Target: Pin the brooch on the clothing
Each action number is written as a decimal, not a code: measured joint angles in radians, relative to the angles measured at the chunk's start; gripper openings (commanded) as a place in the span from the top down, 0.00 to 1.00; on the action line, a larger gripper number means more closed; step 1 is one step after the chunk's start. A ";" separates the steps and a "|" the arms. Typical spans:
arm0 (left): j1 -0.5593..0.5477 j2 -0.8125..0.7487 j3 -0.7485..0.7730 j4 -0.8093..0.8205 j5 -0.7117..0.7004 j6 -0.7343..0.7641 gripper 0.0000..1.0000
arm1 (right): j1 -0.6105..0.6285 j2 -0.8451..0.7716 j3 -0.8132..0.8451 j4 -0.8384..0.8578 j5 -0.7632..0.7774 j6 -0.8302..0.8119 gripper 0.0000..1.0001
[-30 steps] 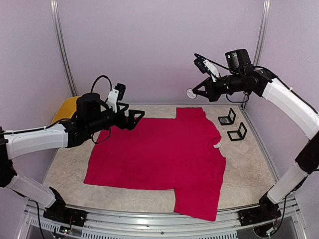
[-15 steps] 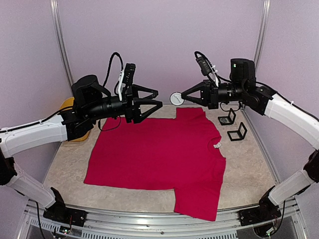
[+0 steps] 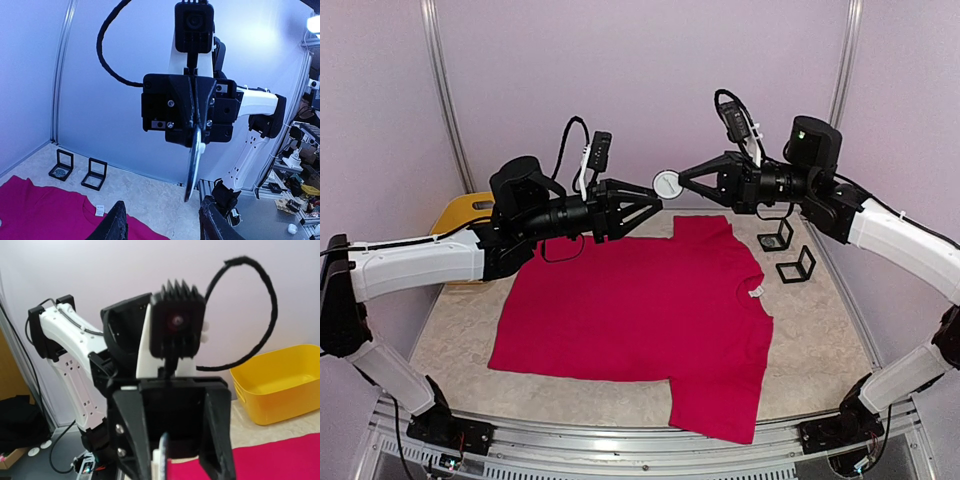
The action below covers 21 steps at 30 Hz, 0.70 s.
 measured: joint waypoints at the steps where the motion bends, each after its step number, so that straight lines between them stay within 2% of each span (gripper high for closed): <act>1: 0.000 0.002 0.004 0.008 0.002 -0.006 0.54 | 0.001 0.000 0.000 0.000 0.000 -0.001 1.00; 3: -0.002 0.003 0.007 0.026 0.006 -0.013 0.58 | 0.002 0.000 0.000 0.000 0.001 -0.003 1.00; 6: -0.005 0.003 0.010 0.043 0.008 -0.027 0.84 | 0.002 0.000 0.000 -0.002 0.001 -0.005 1.00; 8: -0.006 0.004 0.014 0.048 0.010 -0.031 0.93 | 0.002 0.000 0.000 -0.007 0.001 -0.008 1.00; 13: -0.008 0.008 0.022 0.060 0.016 -0.035 0.92 | 0.002 0.000 0.001 -0.034 0.005 -0.029 1.00; 15: -0.007 0.011 0.023 0.061 0.020 -0.036 1.00 | 0.003 0.000 0.002 -0.044 0.005 -0.034 1.00; 19: -0.008 0.016 0.023 0.064 0.029 -0.038 1.00 | 0.002 0.000 0.003 -0.053 0.009 -0.045 1.00; 20: -0.007 0.016 0.023 0.064 0.031 -0.038 1.00 | 0.002 0.000 0.003 -0.053 0.010 -0.048 0.96; 21: -0.007 0.016 0.023 0.065 0.031 -0.037 1.00 | 0.002 0.000 0.003 -0.055 0.010 -0.051 0.74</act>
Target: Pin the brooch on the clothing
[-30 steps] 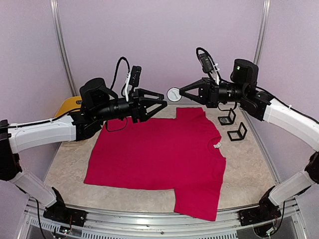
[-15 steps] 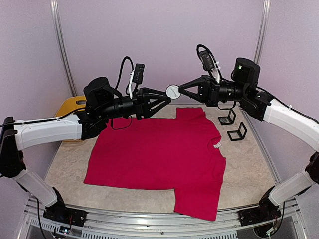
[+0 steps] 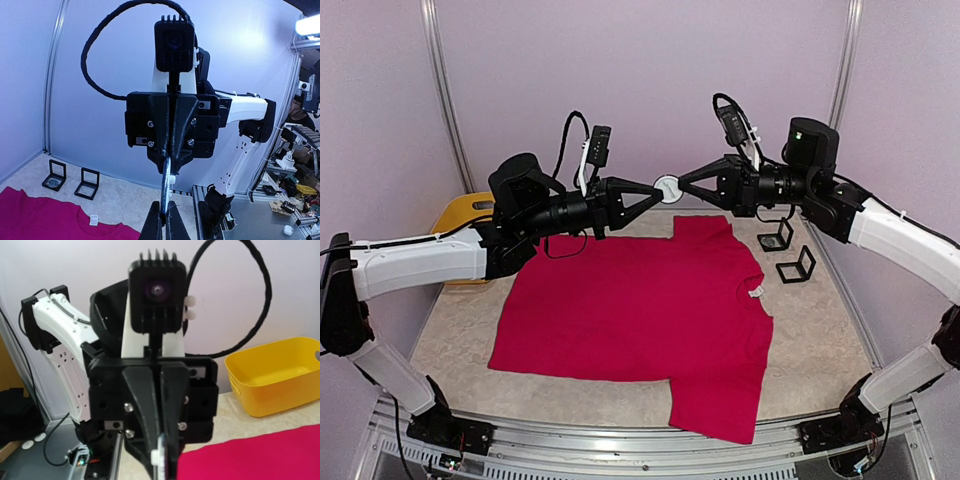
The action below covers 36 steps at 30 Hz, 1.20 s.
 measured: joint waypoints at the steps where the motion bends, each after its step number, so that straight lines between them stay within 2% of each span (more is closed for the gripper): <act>1: 0.000 0.000 0.000 0.000 0.000 0.002 1.00 | 0.000 0.000 0.003 -0.008 0.005 -0.006 0.52; 2: 0.000 0.000 0.000 0.000 0.000 0.006 1.00 | 0.000 0.000 0.006 -0.020 0.011 -0.005 0.19; 3: -0.002 0.000 0.000 -0.001 -0.004 0.014 1.00 | 0.000 0.000 0.008 -0.032 0.018 -0.018 0.05; 4: -0.004 0.000 0.000 -0.003 -0.008 0.028 1.00 | 0.001 0.000 0.011 -0.047 0.022 -0.023 0.01; 8: -0.027 -0.008 0.000 -0.043 -0.024 0.112 1.00 | 0.002 0.003 0.016 -0.070 0.026 -0.034 0.00; 11: -0.043 -0.017 0.000 -0.070 -0.025 0.159 1.00 | 0.002 0.008 0.016 -0.070 0.021 -0.035 0.04; 31: -0.055 -0.040 0.004 -0.136 -0.016 0.260 1.00 | 0.007 0.029 0.029 -0.148 0.018 -0.066 0.52; 36: -0.055 -0.040 0.014 -0.155 -0.010 0.291 1.00 | 0.016 0.031 0.047 -0.179 0.023 -0.076 0.58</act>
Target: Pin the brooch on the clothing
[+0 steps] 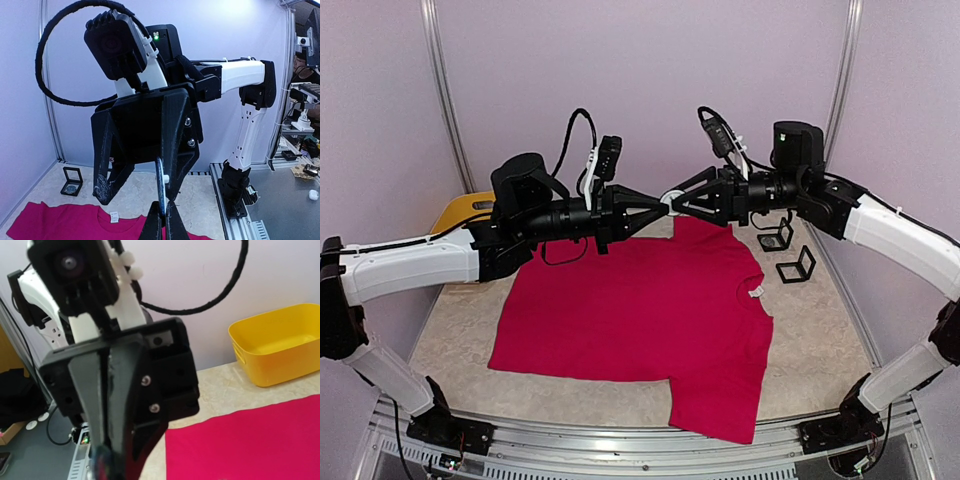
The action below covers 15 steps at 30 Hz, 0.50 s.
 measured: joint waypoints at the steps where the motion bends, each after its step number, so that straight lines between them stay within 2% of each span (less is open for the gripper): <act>1: 0.000 0.000 0.000 -0.002 0.000 0.005 1.00 | 0.001 0.001 0.003 -0.008 0.003 -0.002 0.58; 3: 0.000 0.000 0.000 -0.007 0.000 0.012 1.00 | 0.002 0.002 0.008 -0.026 0.007 -0.008 0.58; 9: -0.001 0.000 0.000 -0.015 -0.001 0.021 1.00 | 0.003 0.006 0.027 -0.077 0.016 -0.041 0.35; 13: -0.011 -0.001 0.000 -0.030 0.000 0.032 1.00 | 0.002 0.003 0.034 -0.127 -0.033 -0.137 0.35; 15: -0.016 -0.002 0.000 -0.043 -0.003 0.040 1.00 | 0.001 -0.006 0.034 -0.162 -0.042 -0.180 0.43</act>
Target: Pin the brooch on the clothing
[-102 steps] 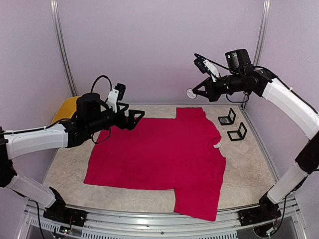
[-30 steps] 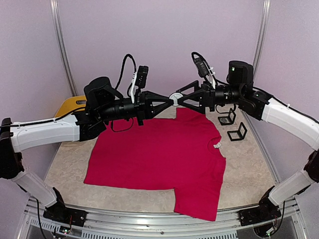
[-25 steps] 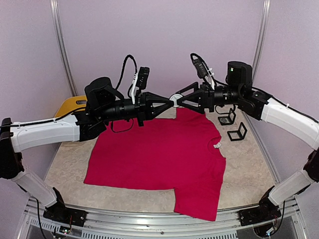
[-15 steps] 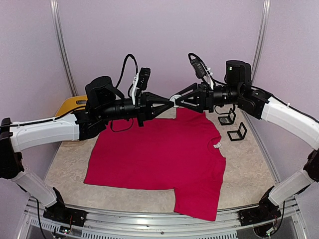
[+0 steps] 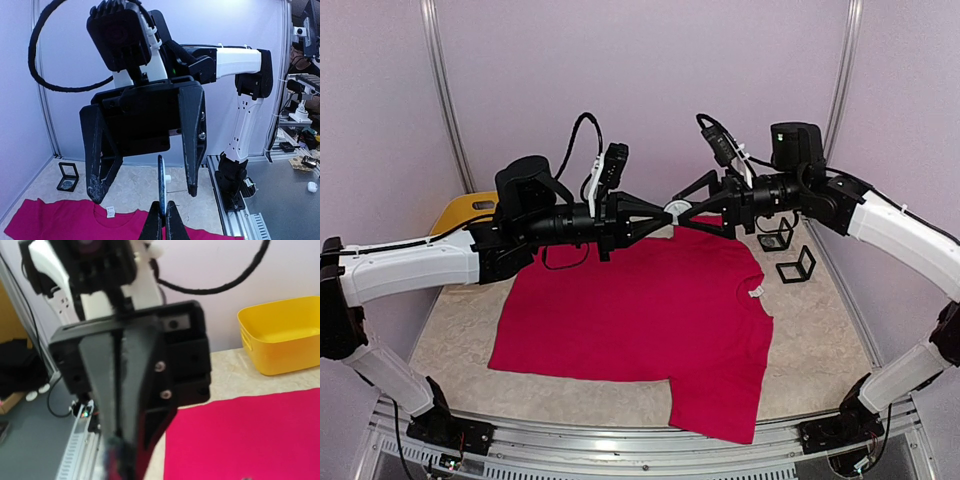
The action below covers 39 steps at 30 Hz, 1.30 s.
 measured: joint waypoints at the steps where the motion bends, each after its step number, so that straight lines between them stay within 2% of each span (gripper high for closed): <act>1: -0.002 0.000 0.000 -0.009 -0.002 0.008 1.00 | 0.000 -0.006 0.000 -0.013 0.000 -0.017 0.52; 3: -0.003 0.000 0.002 -0.031 -0.006 0.020 1.00 | 0.000 -0.023 0.000 -0.042 0.006 -0.048 0.62; 7: -0.003 0.000 0.003 -0.053 -0.014 0.039 1.00 | 0.000 -0.043 0.002 -0.054 0.027 -0.053 0.69; 13: -0.003 0.000 0.017 -0.074 -0.020 0.048 1.00 | 0.000 -0.045 0.002 -0.055 0.034 -0.052 0.72; 14: -0.003 0.000 0.017 -0.075 -0.020 0.048 1.00 | 0.000 -0.045 0.002 -0.056 0.034 -0.053 0.75; 17: -0.003 0.000 0.017 -0.076 -0.020 0.048 1.00 | 0.000 -0.045 0.002 -0.066 0.040 -0.061 1.00; 26: 0.000 0.000 0.017 -0.081 -0.043 0.029 1.00 | 0.000 -0.045 0.001 -0.078 0.050 -0.070 1.00; 29: 0.001 0.000 0.017 -0.086 -0.071 0.011 0.54 | 0.000 -0.047 -0.016 -0.058 0.072 -0.063 1.00; 30: 0.006 0.000 0.017 -0.087 -0.085 -0.005 0.42 | 0.000 -0.050 -0.029 -0.050 0.092 -0.056 1.00; 31: 0.010 0.000 0.017 -0.086 -0.100 -0.021 0.34 | -0.003 -0.053 -0.049 -0.034 0.113 -0.043 1.00; 34: 0.048 0.000 0.005 -0.076 -0.166 -0.090 0.33 | -0.025 -0.056 -0.133 0.018 0.185 0.009 1.00; 39: 0.210 -0.009 -0.141 -0.106 -0.336 -0.256 0.40 | -0.116 -0.048 -0.316 0.119 0.345 0.138 1.00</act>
